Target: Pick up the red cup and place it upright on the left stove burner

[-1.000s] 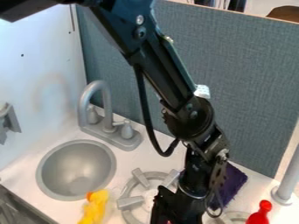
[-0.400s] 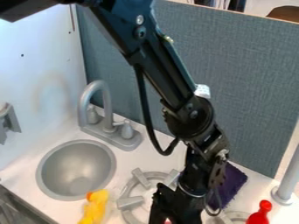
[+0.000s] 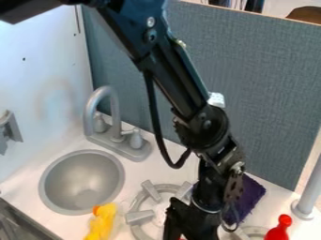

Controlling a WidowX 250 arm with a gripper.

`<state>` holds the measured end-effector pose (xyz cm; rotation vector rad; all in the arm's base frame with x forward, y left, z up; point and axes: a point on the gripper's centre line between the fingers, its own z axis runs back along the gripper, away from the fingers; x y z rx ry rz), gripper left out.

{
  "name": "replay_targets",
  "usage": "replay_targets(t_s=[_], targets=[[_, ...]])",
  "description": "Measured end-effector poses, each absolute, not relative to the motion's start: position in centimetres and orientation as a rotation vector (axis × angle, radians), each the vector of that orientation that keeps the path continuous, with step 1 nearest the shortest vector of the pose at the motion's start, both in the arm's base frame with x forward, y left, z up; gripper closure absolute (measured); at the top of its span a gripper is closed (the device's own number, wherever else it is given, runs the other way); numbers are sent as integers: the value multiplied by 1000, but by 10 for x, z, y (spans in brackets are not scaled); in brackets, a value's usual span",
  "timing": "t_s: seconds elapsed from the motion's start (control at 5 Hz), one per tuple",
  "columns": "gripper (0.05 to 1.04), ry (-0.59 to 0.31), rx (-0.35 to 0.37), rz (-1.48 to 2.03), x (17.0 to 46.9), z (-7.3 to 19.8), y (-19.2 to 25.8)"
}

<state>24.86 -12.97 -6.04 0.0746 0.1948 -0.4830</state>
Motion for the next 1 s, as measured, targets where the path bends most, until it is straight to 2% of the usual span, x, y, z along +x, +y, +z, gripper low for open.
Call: replay_targets(t_s=[0.2,0.8,1.0], targets=[[83,190,53,-505,244,-62,-138],[83,212,72,-538,237,-62,-139],[83,233,84,-542,238,-71,-137]])
